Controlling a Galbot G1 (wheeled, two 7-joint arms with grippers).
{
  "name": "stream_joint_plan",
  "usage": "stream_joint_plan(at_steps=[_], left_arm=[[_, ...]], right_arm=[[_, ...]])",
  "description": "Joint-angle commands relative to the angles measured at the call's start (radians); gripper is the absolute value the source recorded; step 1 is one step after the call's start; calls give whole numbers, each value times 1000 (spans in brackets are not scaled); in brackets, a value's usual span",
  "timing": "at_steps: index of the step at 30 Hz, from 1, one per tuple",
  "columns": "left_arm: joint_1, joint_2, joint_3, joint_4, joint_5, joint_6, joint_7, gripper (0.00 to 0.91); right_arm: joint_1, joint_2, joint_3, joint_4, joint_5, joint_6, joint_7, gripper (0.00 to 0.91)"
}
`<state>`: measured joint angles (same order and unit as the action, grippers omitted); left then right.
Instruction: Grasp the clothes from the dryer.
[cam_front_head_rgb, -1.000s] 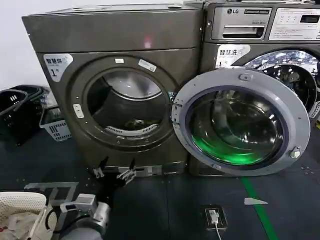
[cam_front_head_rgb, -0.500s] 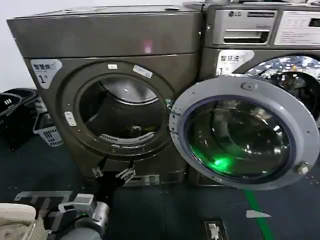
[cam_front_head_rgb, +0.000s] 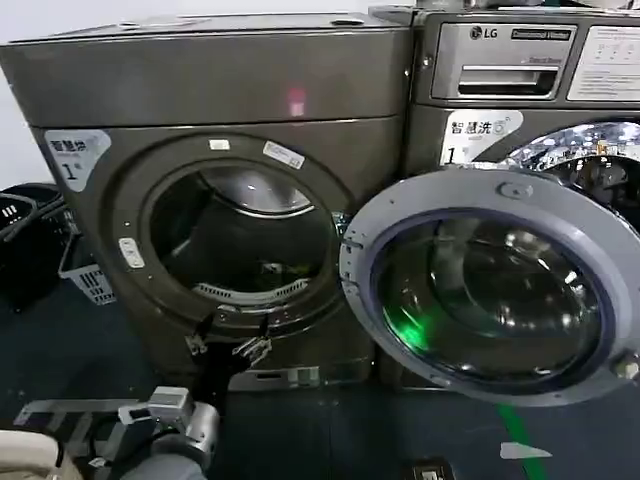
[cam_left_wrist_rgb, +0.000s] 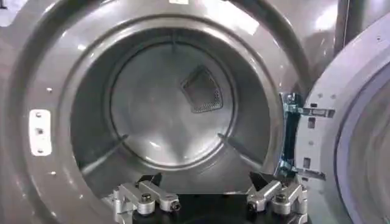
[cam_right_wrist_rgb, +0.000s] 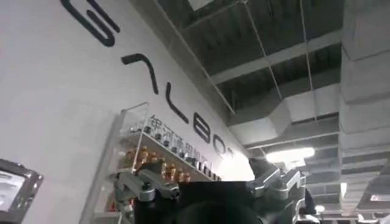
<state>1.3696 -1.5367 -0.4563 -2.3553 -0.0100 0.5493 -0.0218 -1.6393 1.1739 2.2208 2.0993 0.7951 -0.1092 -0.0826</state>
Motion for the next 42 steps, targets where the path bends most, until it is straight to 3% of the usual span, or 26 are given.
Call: stream_joint_plan(at_steps=[1,19,22,42], left_arm=[[1,1,0,0,2,0,0,907],[2,7,0,-2,2,0,1,907],[-19,4,0,25,0,-6,3,907],[-609,35,-78,629,-31,-82,-17,907]], right_arm=[[1,0,-3,3,-4,3,-1,907],[-7,-3,2,16,0,-6,5,907],[-9,-7,10,20,-54,-28,-9,907],[-32,-16,55,-5,-65,-24,-11,907]])
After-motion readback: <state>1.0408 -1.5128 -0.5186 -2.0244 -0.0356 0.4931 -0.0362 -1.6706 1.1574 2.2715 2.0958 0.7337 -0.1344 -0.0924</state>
